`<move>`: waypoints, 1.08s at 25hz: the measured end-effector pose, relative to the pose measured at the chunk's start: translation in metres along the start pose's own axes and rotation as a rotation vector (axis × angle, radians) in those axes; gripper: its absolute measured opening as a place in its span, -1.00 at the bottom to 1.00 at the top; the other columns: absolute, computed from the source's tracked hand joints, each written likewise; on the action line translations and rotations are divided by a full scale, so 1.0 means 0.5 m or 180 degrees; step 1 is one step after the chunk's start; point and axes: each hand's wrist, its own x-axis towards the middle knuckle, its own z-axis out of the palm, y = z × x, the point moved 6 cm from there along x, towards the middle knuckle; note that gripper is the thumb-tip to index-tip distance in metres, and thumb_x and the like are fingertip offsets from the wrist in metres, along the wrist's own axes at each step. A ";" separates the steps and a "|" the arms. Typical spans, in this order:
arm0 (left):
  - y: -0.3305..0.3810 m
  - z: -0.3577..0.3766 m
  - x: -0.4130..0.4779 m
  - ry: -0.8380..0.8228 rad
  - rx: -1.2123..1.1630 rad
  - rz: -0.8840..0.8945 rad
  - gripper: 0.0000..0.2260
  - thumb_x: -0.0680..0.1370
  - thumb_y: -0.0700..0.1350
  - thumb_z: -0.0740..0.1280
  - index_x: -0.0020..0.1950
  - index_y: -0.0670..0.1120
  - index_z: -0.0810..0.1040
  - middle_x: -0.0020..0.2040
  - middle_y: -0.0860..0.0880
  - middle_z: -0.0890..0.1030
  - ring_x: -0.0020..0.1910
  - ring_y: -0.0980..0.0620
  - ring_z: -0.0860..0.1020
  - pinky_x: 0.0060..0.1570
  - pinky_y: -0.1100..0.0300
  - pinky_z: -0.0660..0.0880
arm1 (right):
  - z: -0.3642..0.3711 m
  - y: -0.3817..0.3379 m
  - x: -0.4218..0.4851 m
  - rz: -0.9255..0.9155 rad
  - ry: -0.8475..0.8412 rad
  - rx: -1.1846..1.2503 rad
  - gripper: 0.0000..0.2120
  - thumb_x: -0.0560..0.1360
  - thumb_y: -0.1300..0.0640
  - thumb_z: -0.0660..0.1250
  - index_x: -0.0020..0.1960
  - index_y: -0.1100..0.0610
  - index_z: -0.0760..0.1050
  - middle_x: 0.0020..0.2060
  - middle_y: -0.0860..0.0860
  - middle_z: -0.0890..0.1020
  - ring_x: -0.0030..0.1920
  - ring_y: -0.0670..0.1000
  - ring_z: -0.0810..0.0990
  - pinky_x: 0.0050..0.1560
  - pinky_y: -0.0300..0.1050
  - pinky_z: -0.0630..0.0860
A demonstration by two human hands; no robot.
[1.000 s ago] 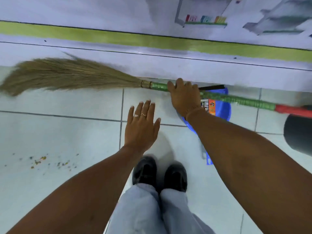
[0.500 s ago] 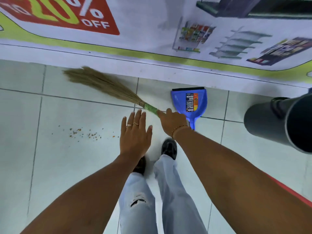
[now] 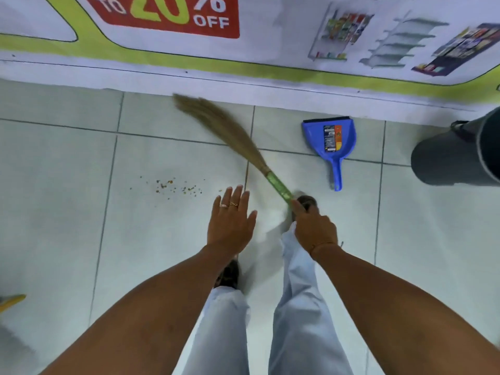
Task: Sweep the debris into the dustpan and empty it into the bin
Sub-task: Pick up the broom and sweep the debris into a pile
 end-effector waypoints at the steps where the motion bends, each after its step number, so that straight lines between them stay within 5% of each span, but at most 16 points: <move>1: -0.021 0.012 -0.038 -0.0049 0.0006 0.0036 -0.51 0.63 0.03 0.04 0.51 -0.13 0.10 0.56 -0.10 0.11 0.54 -0.09 0.03 0.51 -0.03 -0.01 | 0.026 -0.004 -0.032 0.0109 -0.0026 -0.0013 -0.51 0.62 0.16 0.02 0.53 -0.07 0.10 0.33 0.23 0.38 0.20 0.32 0.50 0.18 0.12 0.45; 5: -0.096 0.045 -0.162 -0.0151 0.0004 -0.0016 -0.51 0.62 0.04 0.05 0.50 -0.15 0.12 0.55 -0.12 0.10 0.54 -0.12 0.06 0.50 -0.06 0.03 | 0.138 -0.020 -0.134 0.0616 -0.0257 0.0299 -0.58 0.60 0.17 0.04 0.45 0.11 0.22 0.21 0.24 0.49 0.16 0.28 0.52 0.01 0.04 0.46; 7: -0.124 0.058 -0.212 -0.0146 0.0041 -0.0011 -0.51 0.62 0.03 0.06 0.50 -0.16 0.14 0.55 -0.13 0.13 0.53 -0.13 0.08 0.50 -0.07 0.04 | 0.203 -0.056 -0.174 0.0856 -0.0388 0.0716 -0.61 0.63 0.11 -0.01 0.41 0.13 0.31 0.22 0.23 0.51 0.19 0.26 0.52 0.11 0.04 0.47; 13: -0.146 0.080 -0.292 0.0088 -0.0197 -0.0064 -0.53 0.62 0.01 0.07 0.49 -0.15 0.15 0.54 -0.12 0.17 0.53 -0.11 0.07 0.50 -0.05 0.03 | 0.283 -0.161 -0.197 0.0699 -0.0136 0.0921 -0.62 0.60 0.15 0.01 0.38 0.13 0.36 0.14 0.20 0.56 0.15 0.24 0.54 0.09 0.04 0.51; 19: -0.178 0.124 -0.417 0.0195 -0.0069 -0.0346 -0.45 0.54 0.08 -0.05 0.39 -0.21 0.36 0.40 -0.20 0.43 0.42 -0.21 0.34 0.38 -0.15 0.27 | 0.318 -0.062 -0.301 0.0666 0.0232 0.0858 -0.53 0.60 0.12 0.04 0.51 -0.01 0.14 0.12 0.24 0.55 0.09 0.26 0.54 -0.02 0.00 0.46; 23: -0.145 0.148 -0.484 0.0195 0.0050 -0.0309 -0.49 0.51 0.04 0.02 0.26 -0.23 0.50 0.24 -0.23 0.58 0.25 -0.24 0.53 0.20 -0.18 0.45 | 0.372 0.005 -0.380 0.0984 -0.0026 0.0797 -0.58 0.60 0.16 0.03 0.45 0.09 0.26 0.14 0.20 0.55 0.13 0.23 0.54 -0.04 -0.08 0.42; 27: -0.128 0.171 -0.505 0.0181 -0.0227 -0.0144 -0.48 0.54 0.07 0.00 0.34 -0.21 0.42 0.34 -0.21 0.49 0.34 -0.23 0.44 0.31 -0.17 0.36 | 0.444 -0.045 -0.417 0.0775 -0.0286 0.0704 -0.62 0.58 0.20 0.04 0.39 0.16 0.33 0.14 0.21 0.56 0.14 0.24 0.55 0.04 -0.03 0.49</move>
